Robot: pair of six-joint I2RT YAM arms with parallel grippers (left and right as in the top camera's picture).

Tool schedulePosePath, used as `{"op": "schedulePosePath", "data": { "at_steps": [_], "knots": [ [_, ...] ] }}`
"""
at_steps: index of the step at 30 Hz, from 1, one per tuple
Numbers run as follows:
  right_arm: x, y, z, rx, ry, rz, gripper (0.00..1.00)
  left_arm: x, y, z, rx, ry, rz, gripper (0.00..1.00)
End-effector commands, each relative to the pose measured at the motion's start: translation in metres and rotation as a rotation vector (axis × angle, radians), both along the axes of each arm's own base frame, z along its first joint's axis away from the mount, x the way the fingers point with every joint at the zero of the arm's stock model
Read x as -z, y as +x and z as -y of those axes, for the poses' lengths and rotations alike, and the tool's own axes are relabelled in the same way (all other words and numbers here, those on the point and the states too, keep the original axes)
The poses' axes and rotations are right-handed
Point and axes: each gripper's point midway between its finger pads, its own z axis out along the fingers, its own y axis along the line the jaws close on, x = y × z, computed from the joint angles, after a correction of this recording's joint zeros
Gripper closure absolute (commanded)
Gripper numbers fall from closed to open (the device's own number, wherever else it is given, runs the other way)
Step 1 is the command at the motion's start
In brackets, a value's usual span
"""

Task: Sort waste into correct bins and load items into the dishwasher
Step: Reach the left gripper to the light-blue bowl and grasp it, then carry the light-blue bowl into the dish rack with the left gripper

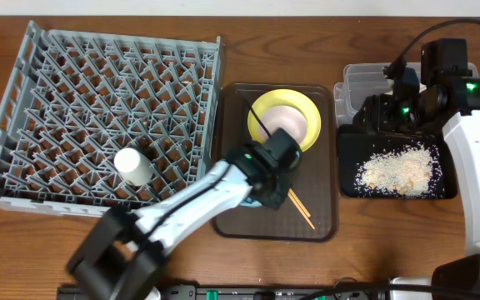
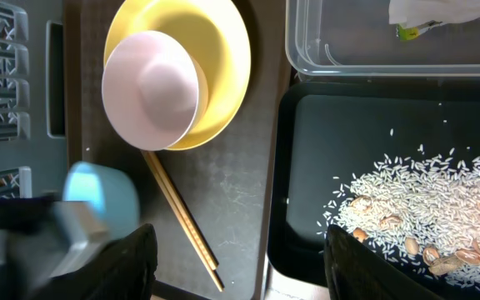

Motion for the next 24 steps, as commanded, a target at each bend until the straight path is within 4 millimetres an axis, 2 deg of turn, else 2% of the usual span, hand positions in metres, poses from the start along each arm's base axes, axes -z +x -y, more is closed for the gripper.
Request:
{"op": "schedulePosePath", "data": {
  "at_steps": [1,4,7,13,18,24],
  "knots": [
    [-0.013,0.001,0.001,0.003,0.000,0.038,0.38,-0.069,0.037,-0.008,-0.089,-0.140,0.142,0.92],
    [-0.013,0.001,0.001,0.003,0.000,0.037,0.38,-0.109,0.064,-0.041,-0.178,-0.215,0.235,0.93],
    [-0.013,0.001,0.001,0.003,0.000,0.038,0.38,-0.137,0.081,-0.064,-0.172,-0.324,0.286,0.93],
    [-0.012,0.000,0.001,0.003,0.000,0.031,0.38,-0.173,0.112,-0.119,-0.257,-0.620,0.256,0.92],
    [-0.012,0.000,0.001,0.003,0.000,0.031,0.38,-0.191,0.133,-0.162,-0.279,-0.861,0.242,0.92],
    [-0.012,0.000,0.001,0.003,0.000,0.031,0.38,-0.185,0.153,-0.202,-0.303,-1.073,0.173,0.92]
  ]
}}
